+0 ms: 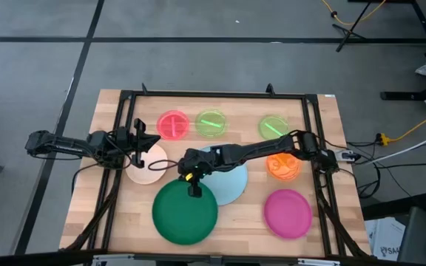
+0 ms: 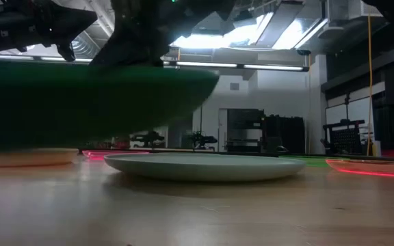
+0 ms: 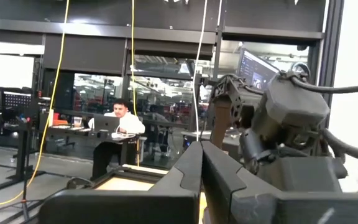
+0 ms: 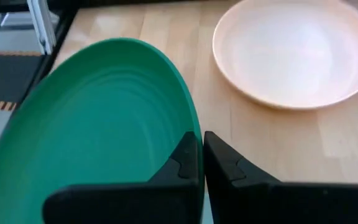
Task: Stack plastic plates
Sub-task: Stack the green plate on top of the light blue plate
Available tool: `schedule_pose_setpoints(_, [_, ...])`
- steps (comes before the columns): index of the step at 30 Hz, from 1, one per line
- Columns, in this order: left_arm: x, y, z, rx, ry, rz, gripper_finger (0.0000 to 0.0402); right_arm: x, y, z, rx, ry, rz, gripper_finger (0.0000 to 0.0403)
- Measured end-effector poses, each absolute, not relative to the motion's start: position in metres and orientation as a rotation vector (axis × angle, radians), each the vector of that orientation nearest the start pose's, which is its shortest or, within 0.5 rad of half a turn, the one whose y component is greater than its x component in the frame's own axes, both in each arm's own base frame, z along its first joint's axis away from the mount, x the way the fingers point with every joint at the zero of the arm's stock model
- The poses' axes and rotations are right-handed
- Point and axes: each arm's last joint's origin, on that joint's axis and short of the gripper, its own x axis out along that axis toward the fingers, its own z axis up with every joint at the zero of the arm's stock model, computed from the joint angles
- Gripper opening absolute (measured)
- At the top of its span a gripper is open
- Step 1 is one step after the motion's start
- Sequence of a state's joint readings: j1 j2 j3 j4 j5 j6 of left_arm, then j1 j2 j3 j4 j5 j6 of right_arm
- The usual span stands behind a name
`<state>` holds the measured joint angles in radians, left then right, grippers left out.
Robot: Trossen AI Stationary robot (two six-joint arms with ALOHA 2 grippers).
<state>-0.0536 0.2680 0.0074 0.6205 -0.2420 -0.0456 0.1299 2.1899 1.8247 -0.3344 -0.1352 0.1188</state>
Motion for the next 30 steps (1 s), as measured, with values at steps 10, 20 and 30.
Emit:
schedule_pose_setpoints(10, [0.108, 0.001, 0.202, -0.098, -0.362, 0.178, 0.0002, 0.446, 0.045, 0.236, 0.128, 0.696, 0.148, 0.0])
schedule_pose_setpoints(20, [0.107, 0.001, 0.202, -0.099, -0.363, 0.181, 0.0002, 0.387, -0.003, 0.241, 0.192, 0.671, 0.033, 0.0])
schedule_pose_setpoints(30, [0.107, 0.001, 0.202, -0.099, -0.362, 0.181, 0.0002, 0.364, -0.041, 0.23, 0.231, 0.705, -0.016, 0.0])
